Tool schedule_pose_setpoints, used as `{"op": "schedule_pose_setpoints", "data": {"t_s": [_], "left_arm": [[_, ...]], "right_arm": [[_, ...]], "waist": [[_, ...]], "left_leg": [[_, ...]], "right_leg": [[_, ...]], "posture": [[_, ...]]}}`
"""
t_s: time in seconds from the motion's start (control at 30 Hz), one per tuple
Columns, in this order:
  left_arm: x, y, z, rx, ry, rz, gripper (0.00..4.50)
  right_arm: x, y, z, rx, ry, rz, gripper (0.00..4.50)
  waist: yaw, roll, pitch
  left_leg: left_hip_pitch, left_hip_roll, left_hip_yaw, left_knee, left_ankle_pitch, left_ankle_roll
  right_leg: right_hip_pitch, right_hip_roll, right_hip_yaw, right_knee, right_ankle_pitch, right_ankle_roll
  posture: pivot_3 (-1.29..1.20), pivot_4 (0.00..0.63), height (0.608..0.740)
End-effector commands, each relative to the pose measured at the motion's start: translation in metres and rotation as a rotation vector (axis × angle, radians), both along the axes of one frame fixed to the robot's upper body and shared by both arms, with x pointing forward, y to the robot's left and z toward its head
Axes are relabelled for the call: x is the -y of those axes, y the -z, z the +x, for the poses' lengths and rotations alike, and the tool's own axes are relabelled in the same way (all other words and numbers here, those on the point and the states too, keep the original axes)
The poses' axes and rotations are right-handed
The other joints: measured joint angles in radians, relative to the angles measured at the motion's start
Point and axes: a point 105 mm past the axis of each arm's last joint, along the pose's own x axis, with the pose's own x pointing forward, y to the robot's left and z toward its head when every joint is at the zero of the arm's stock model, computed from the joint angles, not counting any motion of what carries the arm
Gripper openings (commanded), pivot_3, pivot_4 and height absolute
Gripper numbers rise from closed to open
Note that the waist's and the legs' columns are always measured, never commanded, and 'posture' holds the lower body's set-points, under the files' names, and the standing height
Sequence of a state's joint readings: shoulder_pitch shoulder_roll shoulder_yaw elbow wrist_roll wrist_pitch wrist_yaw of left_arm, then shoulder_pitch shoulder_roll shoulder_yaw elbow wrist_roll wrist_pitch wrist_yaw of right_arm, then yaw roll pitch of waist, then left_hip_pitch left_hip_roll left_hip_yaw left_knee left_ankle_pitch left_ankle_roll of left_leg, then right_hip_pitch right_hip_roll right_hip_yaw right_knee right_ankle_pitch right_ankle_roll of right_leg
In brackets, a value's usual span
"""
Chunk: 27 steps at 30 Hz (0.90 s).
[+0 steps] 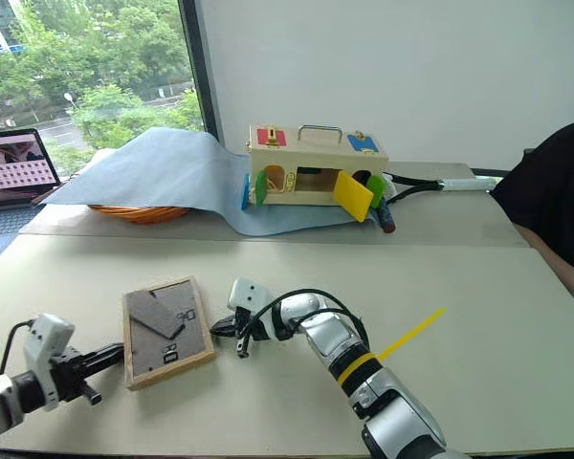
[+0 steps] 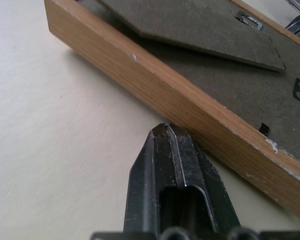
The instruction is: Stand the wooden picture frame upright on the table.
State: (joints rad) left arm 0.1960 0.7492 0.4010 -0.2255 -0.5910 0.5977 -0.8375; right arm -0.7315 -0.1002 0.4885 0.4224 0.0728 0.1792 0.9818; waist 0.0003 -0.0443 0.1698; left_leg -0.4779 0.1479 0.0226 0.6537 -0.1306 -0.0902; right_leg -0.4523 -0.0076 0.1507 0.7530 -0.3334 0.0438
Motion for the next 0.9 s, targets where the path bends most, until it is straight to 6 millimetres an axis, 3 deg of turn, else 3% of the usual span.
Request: {"op": "schedule_pose_setpoints", "data": {"t_s": [0.03, 0.47, 0.6, 0.7, 0.8, 0.9], "left_arm": [[0.037, 0.009, 0.013, -0.020, 0.160, 0.004, 0.00], [0.077, 0.032, 0.030, -0.061, 0.418, 0.096, 0.00], [0.045, 0.029, 0.033, -0.093, 0.350, 0.152, 0.00], [0.018, 0.026, 0.026, -0.112, 0.292, 0.186, 0.00], [0.011, 0.025, 0.019, -0.128, 0.273, 0.185, 0.00], [0.021, 0.022, 0.022, -0.112, 0.254, 0.161, 0.00]], "right_arm": [[0.008, -0.011, -0.009, 0.037, -0.047, 0.002, 0.04], [0.074, -0.013, -0.026, 0.054, 0.067, -0.124, 0.04], [0.098, -0.003, -0.027, 0.083, 0.072, -0.266, 0.04], [0.116, 0.002, -0.010, 0.110, 0.126, -0.328, 0.04], [0.122, 0.000, 0.010, 0.131, 0.178, -0.317, 0.04], [0.115, -0.005, 0.037, 0.168, 0.213, -0.294, 0.04]], "waist": [[0.010, 0.000, 0.000], [0.030, 0.013, -0.008], [0.033, 0.014, -0.009], [0.010, 0.014, -0.011], [-0.015, 0.016, -0.011], [-0.028, 0.016, -0.011]], "left_leg": [[0.000, 0.000, 0.000, 0.000, 0.000, 0.000], [-0.001, -0.001, 0.000, 0.007, -0.003, 0.000], [-0.001, -0.001, 0.000, 0.007, -0.004, 0.001], [0.000, -0.001, 0.000, 0.007, -0.005, 0.002], [0.004, 0.000, 0.000, 0.006, -0.006, 0.003], [0.006, 0.000, 0.000, 0.006, -0.006, 0.004]], "right_leg": [[0.000, 0.000, 0.000, 0.000, 0.000, 0.000], [0.004, 0.000, 0.001, -0.001, -0.003, 0.007], [0.005, -0.001, 0.001, -0.002, -0.004, 0.009], [0.005, -0.001, 0.001, -0.002, -0.004, 0.009], [0.011, 0.000, 0.001, -0.001, -0.006, 0.006], [0.013, 0.000, 0.001, 0.000, -0.007, 0.006]], "posture": [[0.00, 0.150, 0.667], [0.00, 0.150, 0.667], [0.00, 0.150, 0.667], [0.00, 0.150, 0.667], [0.00, 0.150, 0.667], [0.00, 0.150, 0.667]]}}
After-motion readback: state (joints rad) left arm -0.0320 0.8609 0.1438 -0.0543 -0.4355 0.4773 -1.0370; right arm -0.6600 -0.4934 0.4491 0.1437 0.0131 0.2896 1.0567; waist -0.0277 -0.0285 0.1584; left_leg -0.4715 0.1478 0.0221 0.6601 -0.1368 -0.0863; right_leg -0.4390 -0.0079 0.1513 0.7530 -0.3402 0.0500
